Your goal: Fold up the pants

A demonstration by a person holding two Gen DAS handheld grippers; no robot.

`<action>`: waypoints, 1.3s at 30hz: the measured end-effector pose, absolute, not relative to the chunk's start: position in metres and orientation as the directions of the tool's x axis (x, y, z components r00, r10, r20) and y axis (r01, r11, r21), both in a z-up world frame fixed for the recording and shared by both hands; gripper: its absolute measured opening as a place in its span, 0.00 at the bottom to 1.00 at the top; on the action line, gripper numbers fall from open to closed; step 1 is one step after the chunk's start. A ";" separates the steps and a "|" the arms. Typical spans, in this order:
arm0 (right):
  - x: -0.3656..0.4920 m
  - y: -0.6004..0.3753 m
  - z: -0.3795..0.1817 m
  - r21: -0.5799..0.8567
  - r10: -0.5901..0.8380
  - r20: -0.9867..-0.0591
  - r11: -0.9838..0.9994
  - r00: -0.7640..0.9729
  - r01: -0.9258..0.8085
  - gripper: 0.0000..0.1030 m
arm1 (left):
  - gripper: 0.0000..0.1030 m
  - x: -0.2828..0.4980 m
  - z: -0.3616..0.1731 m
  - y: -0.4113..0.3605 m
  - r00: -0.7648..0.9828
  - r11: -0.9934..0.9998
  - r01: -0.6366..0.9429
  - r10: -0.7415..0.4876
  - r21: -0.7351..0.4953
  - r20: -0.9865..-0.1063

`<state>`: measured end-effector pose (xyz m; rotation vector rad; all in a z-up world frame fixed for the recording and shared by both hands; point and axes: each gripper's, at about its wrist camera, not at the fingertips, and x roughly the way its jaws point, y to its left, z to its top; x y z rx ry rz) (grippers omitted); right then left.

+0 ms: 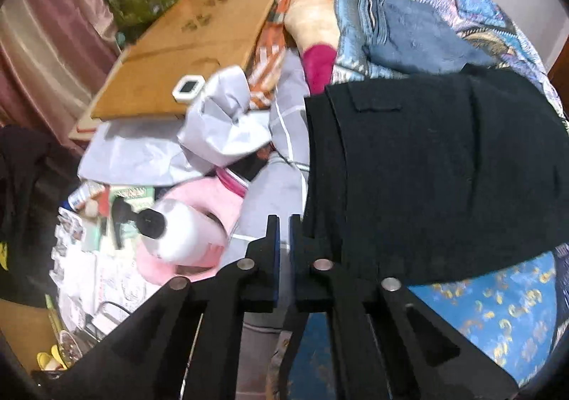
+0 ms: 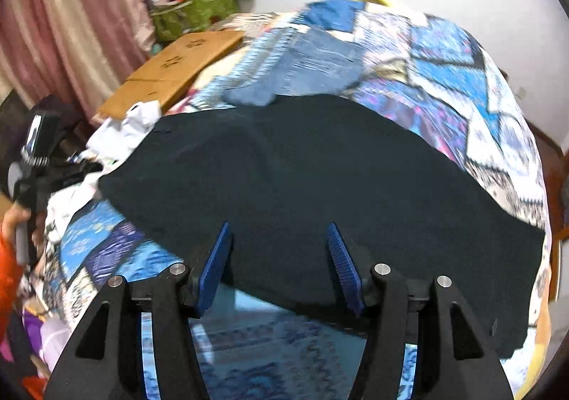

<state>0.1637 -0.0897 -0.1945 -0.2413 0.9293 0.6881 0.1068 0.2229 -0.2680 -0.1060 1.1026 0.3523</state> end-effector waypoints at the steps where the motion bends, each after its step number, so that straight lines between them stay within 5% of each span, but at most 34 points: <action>1: 0.162 -0.085 -0.195 0.091 0.442 -0.802 0.754 0.401 -0.650 0.51 | 0.20 0.103 -0.262 0.219 0.417 0.945 -0.313 0.225 0.093 -0.880; 3: 0.159 -0.073 -0.196 0.083 0.452 -0.805 0.728 0.386 -0.680 0.51 | 0.58 0.099 -0.250 0.203 0.460 0.959 -0.269 0.207 0.087 -0.864; 5: 0.158 -0.060 -0.198 0.063 0.450 -0.810 0.705 0.376 -0.707 0.51 | 0.78 0.094 -0.241 0.187 0.506 0.973 -0.214 0.182 0.081 -0.843; 8: 0.156 -0.042 -0.202 0.044 0.448 -0.817 0.675 0.362 -0.736 0.51 | 0.84 0.095 -0.238 0.159 0.532 0.985 -0.126 0.170 0.121 -0.830; 17: 0.157 -0.029 -0.211 0.084 0.470 -0.827 0.646 0.309 -0.759 0.51 | 0.84 0.109 -0.265 0.141 0.510 0.984 -0.076 0.178 0.163 -0.842; 21: 0.156 -0.029 -0.212 0.107 0.484 -0.821 0.650 0.301 -0.752 0.52 | 0.49 0.112 -0.268 0.133 0.510 0.988 -0.036 0.149 0.152 -0.847; 24: 0.153 -0.023 -0.213 0.084 0.483 -0.820 0.633 0.308 -0.769 0.45 | 0.39 0.110 -0.269 0.122 0.527 0.981 -0.007 0.169 0.194 -0.833; 27: 0.152 -0.021 -0.212 0.107 0.501 -0.816 0.620 0.287 -0.777 0.28 | 0.26 0.111 -0.272 0.125 0.518 0.986 -0.021 0.152 0.164 -0.842; 29: 0.151 -0.019 -0.210 0.136 0.515 -0.816 0.612 0.262 -0.780 0.21 | 0.24 0.110 -0.272 0.132 0.517 0.985 -0.048 0.166 0.165 -0.840; 39: 0.169 -0.042 -0.197 0.338 0.622 -0.765 0.606 0.164 -0.720 0.25 | 0.27 0.108 -0.255 0.153 0.510 0.981 -0.126 0.190 0.146 -0.839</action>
